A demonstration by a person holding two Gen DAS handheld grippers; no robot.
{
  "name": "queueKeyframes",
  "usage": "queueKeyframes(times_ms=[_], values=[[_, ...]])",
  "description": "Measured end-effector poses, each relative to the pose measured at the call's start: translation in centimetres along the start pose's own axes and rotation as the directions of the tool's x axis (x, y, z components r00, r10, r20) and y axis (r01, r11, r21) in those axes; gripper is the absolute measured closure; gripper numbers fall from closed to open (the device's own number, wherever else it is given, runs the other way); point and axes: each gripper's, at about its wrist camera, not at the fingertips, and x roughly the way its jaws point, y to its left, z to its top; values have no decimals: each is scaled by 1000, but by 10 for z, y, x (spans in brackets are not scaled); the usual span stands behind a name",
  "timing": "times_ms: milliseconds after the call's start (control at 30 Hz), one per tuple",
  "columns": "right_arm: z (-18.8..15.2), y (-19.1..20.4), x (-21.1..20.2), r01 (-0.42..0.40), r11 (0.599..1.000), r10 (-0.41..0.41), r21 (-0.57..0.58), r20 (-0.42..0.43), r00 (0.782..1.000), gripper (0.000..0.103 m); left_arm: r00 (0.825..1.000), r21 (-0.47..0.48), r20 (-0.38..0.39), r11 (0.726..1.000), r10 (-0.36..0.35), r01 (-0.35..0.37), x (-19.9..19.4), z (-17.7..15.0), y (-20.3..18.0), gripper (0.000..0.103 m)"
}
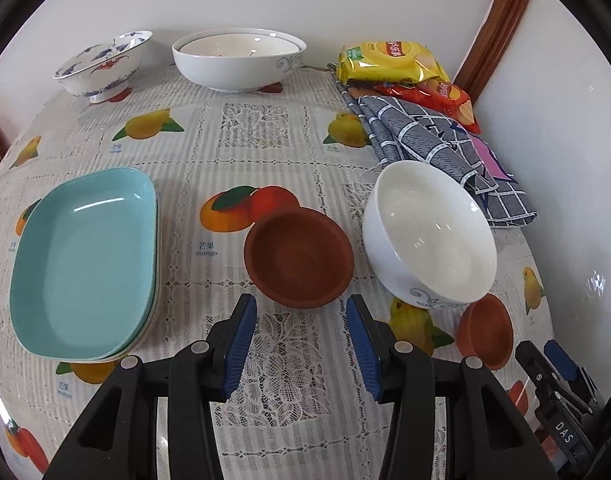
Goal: Organize plates and bowls
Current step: 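Move the right gripper to one terracotta bowl while the left gripper approaches another, then close each gripper on the rim of its own terracotta bowl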
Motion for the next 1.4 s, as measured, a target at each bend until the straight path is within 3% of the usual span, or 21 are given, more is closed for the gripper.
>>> queueKeyframes(times_ms=[233,333,700,967,1233,1400], values=[[2,0,21,-24,1000,24,5,-49,998,26,999,-42,-18,998,36,-36,15,5,5,55],[4,0,30,-39,999,38,-5,-76,996,39,999,-60,-11,997,37,-38,18,7,7,55],[12,3,45,-50,999,48,-15,-105,993,41,999,-103,-14,994,46,-47,33,17,11,55],[15,4,51,-34,999,33,-15,-76,997,42,998,-125,-30,991,47,-50,44,22,17,57],[18,13,53,-25,998,20,-64,-78,997,62,998,-109,-40,992,51,-55,50,25,17,75],[20,20,54,-50,997,45,-63,-88,995,84,997,-84,-46,995,59,-63,51,27,15,80]])
